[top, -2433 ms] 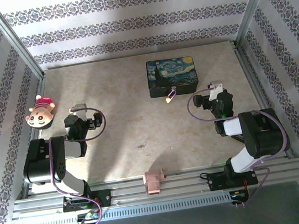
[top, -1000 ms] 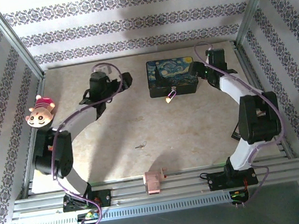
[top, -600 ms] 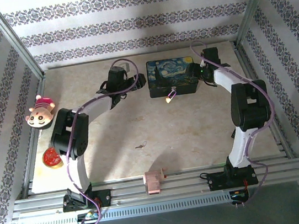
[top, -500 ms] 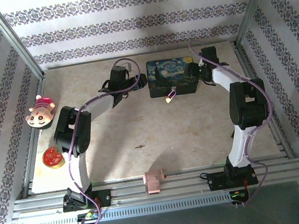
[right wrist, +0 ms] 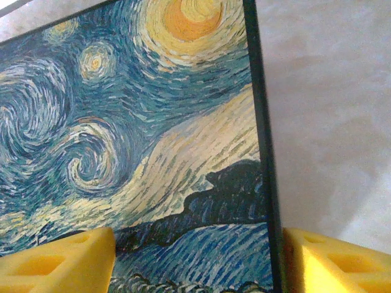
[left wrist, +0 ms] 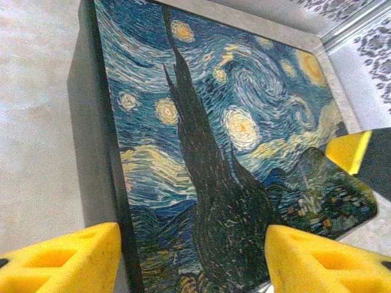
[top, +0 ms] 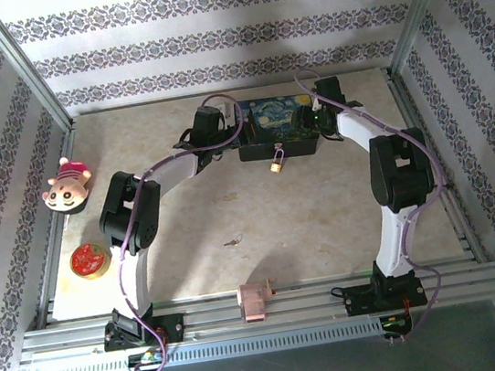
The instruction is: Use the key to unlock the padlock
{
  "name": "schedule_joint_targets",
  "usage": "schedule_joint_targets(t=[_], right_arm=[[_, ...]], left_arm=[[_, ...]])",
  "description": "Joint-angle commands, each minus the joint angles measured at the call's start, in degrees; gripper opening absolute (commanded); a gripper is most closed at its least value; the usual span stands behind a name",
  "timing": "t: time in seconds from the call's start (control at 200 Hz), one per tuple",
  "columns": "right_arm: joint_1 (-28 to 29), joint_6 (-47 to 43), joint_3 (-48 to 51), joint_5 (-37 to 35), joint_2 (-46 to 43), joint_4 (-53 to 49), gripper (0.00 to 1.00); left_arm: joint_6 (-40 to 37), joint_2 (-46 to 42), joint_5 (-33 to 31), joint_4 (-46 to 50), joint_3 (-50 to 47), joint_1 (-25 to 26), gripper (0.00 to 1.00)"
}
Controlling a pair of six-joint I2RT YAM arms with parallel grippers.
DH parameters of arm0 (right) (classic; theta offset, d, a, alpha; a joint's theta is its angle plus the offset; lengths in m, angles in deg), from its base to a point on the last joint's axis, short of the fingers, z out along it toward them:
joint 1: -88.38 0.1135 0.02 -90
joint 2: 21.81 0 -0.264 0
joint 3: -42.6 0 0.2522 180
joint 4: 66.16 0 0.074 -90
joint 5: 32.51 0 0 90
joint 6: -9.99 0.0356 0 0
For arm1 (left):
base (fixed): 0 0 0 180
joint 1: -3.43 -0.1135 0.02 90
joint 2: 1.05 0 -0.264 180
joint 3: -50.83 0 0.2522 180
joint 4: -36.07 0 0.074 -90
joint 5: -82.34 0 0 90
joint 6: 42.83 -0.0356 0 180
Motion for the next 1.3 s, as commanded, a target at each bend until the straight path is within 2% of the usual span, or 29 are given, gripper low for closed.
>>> schedule_joint_targets(t=[0.0, 0.225, 0.45, 0.71, 1.034, 1.174, 1.294], right_arm=[[2.3, -1.5, -2.7, 0.6, 1.5, -2.6, 0.68], [6.2, -2.7, -4.9, -1.1, 2.2, -5.1, 0.67], [10.5, -4.0, -7.0, -2.7, 2.9, -7.2, 0.67], [16.7, -3.5, -9.2, -1.3, 3.5, -8.1, 0.66], [24.7, -2.4, -16.2, 1.5, 8.7, -10.3, 0.66], [26.6, -1.9, -18.9, 2.1, 11.1, -11.2, 0.66], [27.2, -1.5, -21.1, 1.9, 12.8, -12.2, 0.67]], left_arm=[[-1.3, 0.8, 0.9, 1.7, 0.8, 0.6, 0.59], [-1.0, -2.5, -1.0, -0.1, -4.3, 0.6, 0.43], [-1.1, -9.0, -5.0, -2.0, -13.1, 0.7, 0.35], [1.2, -19.8, -11.7, -4.2, -26.1, 0.7, 0.32], [5.6, -36.1, -23.5, -2.2, -42.5, 0.6, 0.34], [5.8, -41.6, -27.0, -0.9, -46.2, 0.7, 0.36], [5.2, -41.7, -27.5, 0.5, -46.0, 0.6, 0.37]])
